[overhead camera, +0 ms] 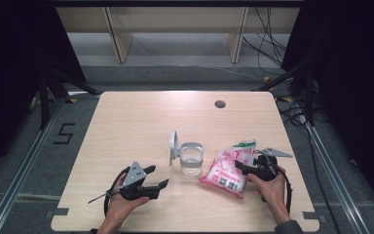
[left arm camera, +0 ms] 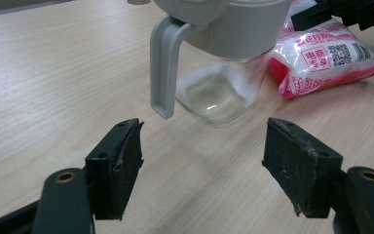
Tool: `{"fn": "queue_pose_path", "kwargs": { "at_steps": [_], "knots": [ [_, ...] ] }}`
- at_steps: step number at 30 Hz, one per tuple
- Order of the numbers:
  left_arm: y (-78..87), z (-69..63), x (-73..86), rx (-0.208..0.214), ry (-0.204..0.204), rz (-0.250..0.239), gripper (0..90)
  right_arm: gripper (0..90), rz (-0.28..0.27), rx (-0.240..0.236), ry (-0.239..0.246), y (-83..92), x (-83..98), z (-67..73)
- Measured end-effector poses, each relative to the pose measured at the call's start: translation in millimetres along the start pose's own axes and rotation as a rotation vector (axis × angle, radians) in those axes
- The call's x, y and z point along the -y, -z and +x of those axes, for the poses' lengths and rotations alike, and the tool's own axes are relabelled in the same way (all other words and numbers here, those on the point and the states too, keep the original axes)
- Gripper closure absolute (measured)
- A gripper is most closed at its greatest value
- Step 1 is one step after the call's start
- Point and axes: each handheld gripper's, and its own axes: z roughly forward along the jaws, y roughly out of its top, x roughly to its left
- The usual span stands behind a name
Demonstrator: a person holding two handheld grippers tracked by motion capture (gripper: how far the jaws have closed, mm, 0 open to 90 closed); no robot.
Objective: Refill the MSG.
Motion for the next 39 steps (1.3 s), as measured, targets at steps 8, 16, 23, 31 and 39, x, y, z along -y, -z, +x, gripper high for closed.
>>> {"fn": "queue_pose_path", "kwargs": {
  "at_steps": [8, 16, 23, 31, 39],
  "knots": [
    [-1.2, -0.3, 0.8, 0.006, 0.004, -0.002, 29.7, 53.8, 0.029, 0.000, 0.022, -11.3, -0.2, -1.1],
    [-1.4, -0.6, 1.2, 0.008, -0.002, 0.002, 29.8, 81.6, 0.037, 0.026, 0.044, -12.7, -1.4, -1.0],
    [-1.2, -0.9, 1.0, 0.010, -0.003, 0.002, 29.8, 90.0, -0.017, -0.005, 0.079, -7.2, -3.4, 0.3],
    [-1.2, -2.8, 0.5, 0.012, -0.009, 0.001, 29.8, 90.0, -0.062, -0.013, 0.102, 6.6, -13.3, 17.3],
    [-3.9, -9.6, 0.5, 0.031, -0.010, 0.002, 29.8, 90.0, -0.129, -0.046, 0.183, 19.5, -22.2, 30.1]
  ]
}}
